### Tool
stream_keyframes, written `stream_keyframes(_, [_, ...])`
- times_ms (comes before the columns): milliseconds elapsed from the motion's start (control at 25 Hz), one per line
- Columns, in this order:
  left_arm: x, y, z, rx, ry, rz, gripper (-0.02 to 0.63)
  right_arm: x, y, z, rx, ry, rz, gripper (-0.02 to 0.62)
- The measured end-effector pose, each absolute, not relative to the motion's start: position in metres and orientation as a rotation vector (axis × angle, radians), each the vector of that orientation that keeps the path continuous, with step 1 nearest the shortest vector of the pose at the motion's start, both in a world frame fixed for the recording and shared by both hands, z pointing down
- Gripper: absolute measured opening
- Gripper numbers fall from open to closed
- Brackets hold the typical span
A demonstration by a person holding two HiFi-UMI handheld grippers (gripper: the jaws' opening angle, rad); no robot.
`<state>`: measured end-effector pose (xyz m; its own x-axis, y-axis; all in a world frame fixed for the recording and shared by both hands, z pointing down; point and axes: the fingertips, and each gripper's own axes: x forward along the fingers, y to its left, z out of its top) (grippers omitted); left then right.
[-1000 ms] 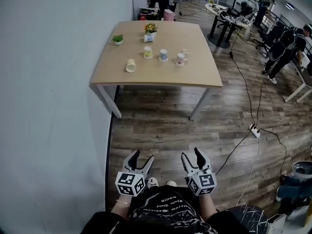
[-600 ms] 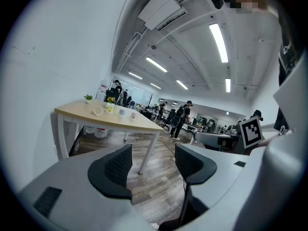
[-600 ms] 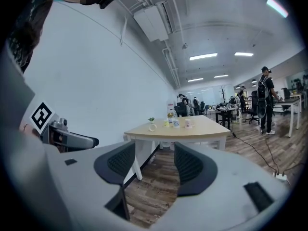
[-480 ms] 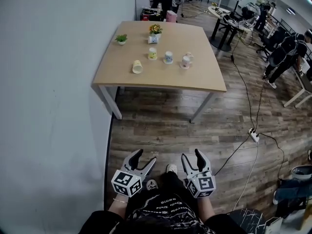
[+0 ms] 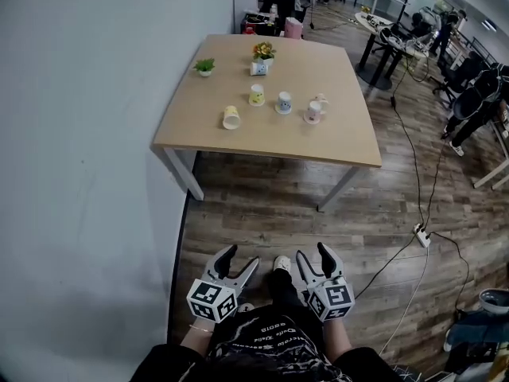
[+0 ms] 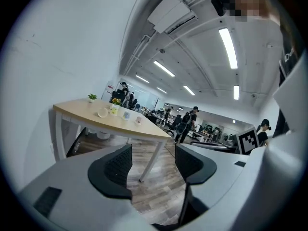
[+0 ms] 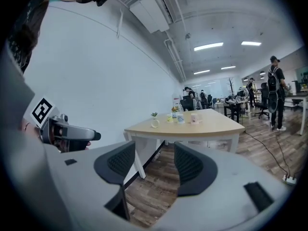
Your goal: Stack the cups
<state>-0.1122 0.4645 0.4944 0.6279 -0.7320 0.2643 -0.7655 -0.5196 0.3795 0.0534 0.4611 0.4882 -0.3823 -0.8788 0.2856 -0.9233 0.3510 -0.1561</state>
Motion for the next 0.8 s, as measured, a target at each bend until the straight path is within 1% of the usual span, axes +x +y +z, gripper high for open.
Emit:
stream_keyframes(200, [-0.105, 0.402, 0.500, 2.316, -1.305, 0.108, 0.285, 0.072, 0.394, 0.494, 1.598, -2.483, 0.460, 0.265])
stream_keyframes(440, [-0.081, 0.345, 0.497, 2.254, -1.353, 0.094, 0.285, 0.098, 0.323, 0.485, 1.542, -2.518, 0.417, 0.265])
stream_keyframes(800, [-0.046, 0.273, 0.500, 2.204, -1.425, 0.061, 0.285, 0.130, 0.246, 0.490, 1.418, -2.568, 0.405, 0.254])
